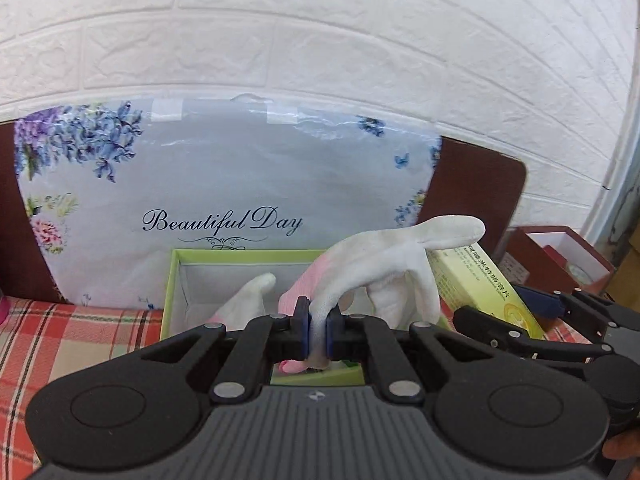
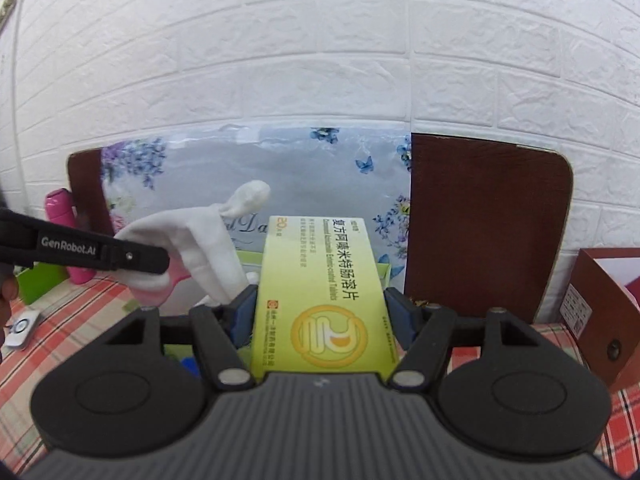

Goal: Organize objects
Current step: 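Place the yellow box into the green box while the left gripper drops the glove in, then grasp the tan box with the right gripper while the left grasps the teal box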

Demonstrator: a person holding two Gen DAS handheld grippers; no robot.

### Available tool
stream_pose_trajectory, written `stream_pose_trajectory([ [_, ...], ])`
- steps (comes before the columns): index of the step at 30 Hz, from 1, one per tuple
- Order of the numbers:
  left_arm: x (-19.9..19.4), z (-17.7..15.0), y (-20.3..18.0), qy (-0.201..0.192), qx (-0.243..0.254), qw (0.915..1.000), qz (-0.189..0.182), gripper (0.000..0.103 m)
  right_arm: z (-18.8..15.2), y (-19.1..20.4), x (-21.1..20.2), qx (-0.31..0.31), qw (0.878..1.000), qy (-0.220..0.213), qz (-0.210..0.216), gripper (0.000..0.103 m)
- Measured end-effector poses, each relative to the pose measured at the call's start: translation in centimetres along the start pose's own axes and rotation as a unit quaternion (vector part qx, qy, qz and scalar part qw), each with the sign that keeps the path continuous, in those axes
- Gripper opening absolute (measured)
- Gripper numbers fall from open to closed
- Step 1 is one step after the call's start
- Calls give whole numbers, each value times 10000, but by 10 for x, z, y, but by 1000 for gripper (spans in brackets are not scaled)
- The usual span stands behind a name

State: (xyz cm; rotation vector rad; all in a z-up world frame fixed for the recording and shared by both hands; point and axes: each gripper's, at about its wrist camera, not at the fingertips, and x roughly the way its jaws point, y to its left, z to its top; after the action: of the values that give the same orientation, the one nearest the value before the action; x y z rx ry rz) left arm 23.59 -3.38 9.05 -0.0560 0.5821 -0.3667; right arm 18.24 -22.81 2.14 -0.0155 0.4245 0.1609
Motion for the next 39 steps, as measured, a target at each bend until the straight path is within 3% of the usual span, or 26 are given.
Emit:
stream_pose_trajectory([
  [9, 79, 0, 21, 532, -85, 9984, 175, 7, -8, -7, 78, -5, 9989, 457, -106, 66],
  [12, 92, -4, 25, 506, -31, 9984, 263, 8, -16, -5, 94, -119, 9983, 549, -134, 67],
  [13, 95, -6, 26, 487, 7, 9984, 303, 18, -19, -5, 102, -168, 9976, 666, -96, 68],
  [14, 97, -9, 28, 537, 20, 9979, 348, 43, -20, -6, 107, -193, 9966, 800, 17, 71],
  [16, 99, -14, 32, 647, -80, 9966, 509, 84, -23, -5, 105, -158, 9966, 787, 179, 82],
  [17, 96, -17, 34, 584, -155, 9964, 587, 87, -24, -4, 102, -175, 9974, 672, 200, 87],
  [19, 89, -22, 38, 473, -262, 9967, 611, 87, -25, 1, 94, -275, 9986, 444, 122, 103],
  [21, 83, -22, 41, 504, -358, 9962, 619, 87, -25, 4, 89, -394, 9986, 346, -35, 103],
  [26, 52, -19, 39, 330, -503, 9954, 750, 87, -17, 1, 60, -253, 9996, 118, 25, 103],
  [39, -38, -39, -9, 164, -432, 9950, 884, 87, -11, 0, -41, 259, 9995, -159, 98, 103],
])
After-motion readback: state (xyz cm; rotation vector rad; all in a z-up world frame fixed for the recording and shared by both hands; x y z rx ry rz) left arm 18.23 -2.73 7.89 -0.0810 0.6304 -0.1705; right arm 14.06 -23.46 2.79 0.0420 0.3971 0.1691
